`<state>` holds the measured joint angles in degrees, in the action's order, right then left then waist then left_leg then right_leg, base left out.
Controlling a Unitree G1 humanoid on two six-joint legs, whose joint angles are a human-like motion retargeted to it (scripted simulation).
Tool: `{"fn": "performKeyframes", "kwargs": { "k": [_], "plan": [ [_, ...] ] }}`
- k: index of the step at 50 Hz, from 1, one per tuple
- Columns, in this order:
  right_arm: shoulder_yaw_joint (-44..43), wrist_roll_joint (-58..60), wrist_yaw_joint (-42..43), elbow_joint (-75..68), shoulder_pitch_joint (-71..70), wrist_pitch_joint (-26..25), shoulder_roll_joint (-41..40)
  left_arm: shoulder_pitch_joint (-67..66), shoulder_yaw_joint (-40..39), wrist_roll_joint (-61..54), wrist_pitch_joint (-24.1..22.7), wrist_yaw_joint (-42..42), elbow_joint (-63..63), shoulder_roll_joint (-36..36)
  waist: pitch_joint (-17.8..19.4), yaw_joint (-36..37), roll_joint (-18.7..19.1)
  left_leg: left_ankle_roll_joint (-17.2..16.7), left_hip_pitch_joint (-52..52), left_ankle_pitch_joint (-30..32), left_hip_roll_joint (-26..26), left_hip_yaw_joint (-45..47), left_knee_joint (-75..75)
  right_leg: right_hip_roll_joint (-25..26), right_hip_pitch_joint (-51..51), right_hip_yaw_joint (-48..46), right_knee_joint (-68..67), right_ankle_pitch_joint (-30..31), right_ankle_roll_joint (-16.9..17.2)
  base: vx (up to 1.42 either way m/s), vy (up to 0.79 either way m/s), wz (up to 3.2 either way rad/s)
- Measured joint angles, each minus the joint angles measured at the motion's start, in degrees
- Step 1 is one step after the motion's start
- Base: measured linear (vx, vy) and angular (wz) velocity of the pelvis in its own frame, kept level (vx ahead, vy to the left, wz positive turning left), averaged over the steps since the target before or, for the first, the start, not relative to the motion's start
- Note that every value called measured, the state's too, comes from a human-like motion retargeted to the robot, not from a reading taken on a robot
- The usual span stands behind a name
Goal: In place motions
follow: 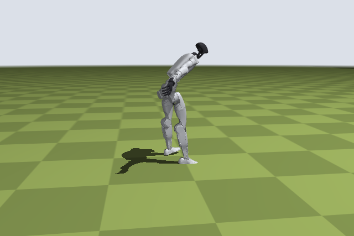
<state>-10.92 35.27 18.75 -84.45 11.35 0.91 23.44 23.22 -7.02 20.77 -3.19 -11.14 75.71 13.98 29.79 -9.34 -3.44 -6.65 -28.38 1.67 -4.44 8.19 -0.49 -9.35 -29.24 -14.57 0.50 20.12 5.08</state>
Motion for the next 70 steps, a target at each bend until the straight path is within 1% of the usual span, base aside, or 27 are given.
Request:
{"fn": "performKeyframes", "kwargs": {
  "k": [5, 8, 13, 17, 23, 27, 32, 37, 40, 42, 44, 46, 48, 50, 53, 55, 57, 60, 65, 68, 70],
  "plan": [
    [1.0, -1.1, 5.0, -2.3, 2.4, -2.0, 1.7, 5.2, -3.9, -2.5, -1.0, 1.1, -0.1, 1.9, 0.0, -2.2, -1.2, -0.2, -7.1, 1.4, -0.6, 1.4, -0.6, 0.7, -8.4, 0.9, 0.5, 2.2, -0.2, -0.39, -0.03, -0.25],
    [1.5, -3.1, 5.9, -4.0, 3.3, -2.4, 3.1, 8.6, -3.4, -3.0, -2.1, 3.0, -0.4, 4.1, 0.0, -2.8, -1.7, -0.1, -11.1, 2.2, -1.2, 3.0, -0.9, 1.5, -13.3, 1.9, 0.5, 3.1, -0.3, -0.28, 0.04, -0.39],
    [2.4, -5.5, 7.8, -4.0, 3.6, -2.5, 5.4, 13.4, -1.5, 4.5, -2.5, 5.3, -4.1, 8.2, 0.0, -5.1, -0.5, -0.3, -18.8, 3.3, -2.5, 4.1, -1.1, 3.5, -21.3, 2.6, 0.8, 3.9, -1.4, -0.23, 0.04, -0.19],
    [3.3, -7.7, 10.5, -3.1, 2.7, -1.4, 6.4, 16.5, -1.1, 8.0, -3.0, 7.6, -7.0, 10.6, 0.0, -5.8, -0.4, -0.2, -23.9, 3.4, -3.7, 4.9, -1.0, 5.3, -27.1, 3.6, 1.1, 4.7, -1.8, -0.11, 0.06, -0.46],
    [4.3, -9.6, 15.3, -1.8, 1.0, -0.3, 7.1, 21.6, -2.2, 7.8, -3.0, 9.5, -9.5, 11.1, 0.0, -6.2, -0.6, 0.0, -30.6, 3.2, -4.9, 6.1, -1.1, 7.6, -35.0, 4.3, 1.1, 5.1, -2.5, -0.02, 0.03, -0.4],
    [4.4, -12.5, 15.8, -1.5, -0.4, 1.2, 7.2, 24.1, -2.6, 7.3, -2.7, 10.0, -10.6, 12.3, 0.0, -7.4, -1.7, 0.1, -34.1, 2.9, -5.6, 6.5, -1.2, 9.0, -39.1, 4.8, 1.1, 5.2, -3.0, 0.03, 0.02, -0.38],
    [5.4, -14.9, 17.0, -1.1, -2.2, 3.5, 7.7, 24.9, -3.5, 10.5, -1.8, 12.8, -12.9, 14.3, 0.0, -10.0, -3.9, 0.3, -37.0, 2.3, -6.3, 7.8, -1.3, 10.6, -43.4, 5.9, 0.7, 5.0, -3.9, 0.04, 0.02, -0.45],
    [7.8, -15.1, 17.8, -1.2, -3.7, 3.9, 7.9, 25.0, -3.1, 11.8, -2.7, 15.4, -13.9, 17.5, 0.0, -12.4, -6.3, 1.0, -39.4, 1.3, -6.8, 7.9, -0.8, 12.2, -46.1, 7.4, 1.0, 4.8, -4.4, -0.01, -0.06, -0.41],
    [10.3, -12.0, 18.7, -0.1, -5.9, 4.4, 7.3, 24.7, -4.6, 10.5, -3.2, 17.5, -13.5, 20.1, 0.0, -14.9, -9.2, 1.8, -40.2, 0.5, -7.3, 7.9, -0.6, 12.9, -47.3, 8.0, 1.2, 4.9, -4.1, -0.06, -0.1, -0.58],
    [12.8, -10.0, 20.9, 0.9, -8.3, 5.4, 6.8, 24.0, -7.4, 8.1, -3.0, 18.0, -12.9, 22.3, 0.0, -18.2, -12.2, 2.2, -40.4, -0.1, -7.7, 8.5, -0.3, 13.5, -48.1, 8.7, 1.0, 4.9, -4.2, 0.01, 0.05, -0.67],
    [15.7, -9.6, 23.9, 1.0, -11.1, 6.7, 6.3, 23.3, -10.2, 4.8, -3.0, 16.3, -12.3, 24.7, 0.0, -21.9, -15.3, 2.3, -40.3, -0.5, -8.1, 9.2, 0.1, 14.2, -48.5, 9.6, 0.4, 4.6, -4.5, 0.07, 0.1, -0.56],
    [17.4, -10.3, 25.5, 0.3, -13.4, 7.8, 5.5, 22.9, -12.1, 1.7, -3.1, 12.1, -12.2, 26.2, 0.0, -24.5, -17.4, 2.4, -40.3, -0.9, -8.4, 10.2, 0.3, 14.8, -49.0, 10.7, -0.2, 4.4, -5.0, 0.13, 0.11, -0.38],
    [18.2, -11.2, 24.8, -0.7, -14.9, 8.8, 4.6, 22.6, -13.1, -0.1, -3.0, 6.8, -12.4, 27.1, 0.0, -26.1, -18.8, 2.5, -40.1, -1.1, -8.5, 10.9, 0.5, 15.3, -49.3, 11.6, -0.9, 4.1, -5.3, 0.13, 0.08, -0.16],
    [18.5, -12.0, 22.9, -1.6, -15.4, 9.3, 4.0, 22.2, -13.6, -0.4, -3.0, 4.0, -13.1, 27.3, 0.0, -26.4, -19.1, 2.6, -39.9, -1.2, -8.4, 11.3, 0.7, 15.4, -49.3, 11.9, -1.4, 3.7, -5.6, 0.04, 0.01, 0.0],
    [18.9, -11.8, 20.8, -2.0, -15.1, 9.2, 3.8, 19.9, -13.3, -1.5, -5.6, 6.9, -15.4, 26.8, 0.0, -25.6, -18.4, 2.5, -39.4, -1.2, -8.2, 11.2, 1.1, 15.2, -48.7, 11.9, -2.3, 3.2, -6.0, -0.02, -0.04, 0.25],
    [19.4, -10.3, 20.4, -1.5, -14.8, 8.7, 3.8, 17.8, -13.4, -2.8, -7.4, 9.9, -17.6, 25.4, 0.0, -24.6, -17.4, 2.2, -39.0, -1.1, -8.0, 11.1, 1.4, 15.1, -48.3, 12.1, -2.8, 2.8, -6.3, -0.02, -0.04, 0.28],
    [19.9, -8.6, 20.0, -0.7, -14.7, 7.8, 4.0, 15.4, -13.8, -4.5, -8.8, 11.1, -20.0, 23.1, 0.0, -23.3, -16.0, 1.9, -38.7, -1.0, -7.9, 11.0, 1.7, 14.8, -47.8, 12.3, -3.3, 2.4, -6.5, 0.0, 0.0, 0.31],
    [19.8, -6.2, 18.3, 0.9, -15.1, 6.5, 4.1, 10.7, -13.5, -9.4, -10.6, 8.6, -23.3, 19.8, 0.0, -21.2, -13.3, 1.5, -37.9, -0.8, -7.4, 10.6, 2.1, 14.1, -46.5, 12.1, -3.8, 1.9, -6.6, -0.01, 0.02, 0.39],
    [18.3, -5.5, 12.7, 5.2, -17.5, 6.8, 3.5, 1.6, -12.7, -15.7, -11.1, 2.3, -26.3, 16.6, 0.0, -18.2, -9.2, 1.2, -36.1, -0.2, -6.4, 10.1, 1.9, 12.3, -43.9, 11.9, -3.5, 1.8, -5.8, 0.01, 0.03, 0.37],
    [18.4, -4.7, 10.7, 8.3, -20.0, 7.3, 3.1, -4.8, -12.4, -17.8, -12.6, 2.4, -27.1, 15.5, 0.0, -16.7, -7.0, 1.0, -34.7, 0.3, -5.8, 10.0, 1.3, 11.2, -42.1, 11.6, -3.0, 1.9, -5.1, 0.0, 0.06, 0.36],
    [18.8, -3.7, 10.0, 9.8, -21.5, 7.3, 3.0, -9.8, -12.1, -20.1, -14.6, 3.8, -27.9, 14.4, 0.0, -15.9, -5.4, 0.9, -34.0, 0.8, -5.5, 9.4, 0.9, 10.4, -40.7, 10.8, -2.6, 1.9, -4.8, 0.0, 0.09, 0.5]
  ]
}}
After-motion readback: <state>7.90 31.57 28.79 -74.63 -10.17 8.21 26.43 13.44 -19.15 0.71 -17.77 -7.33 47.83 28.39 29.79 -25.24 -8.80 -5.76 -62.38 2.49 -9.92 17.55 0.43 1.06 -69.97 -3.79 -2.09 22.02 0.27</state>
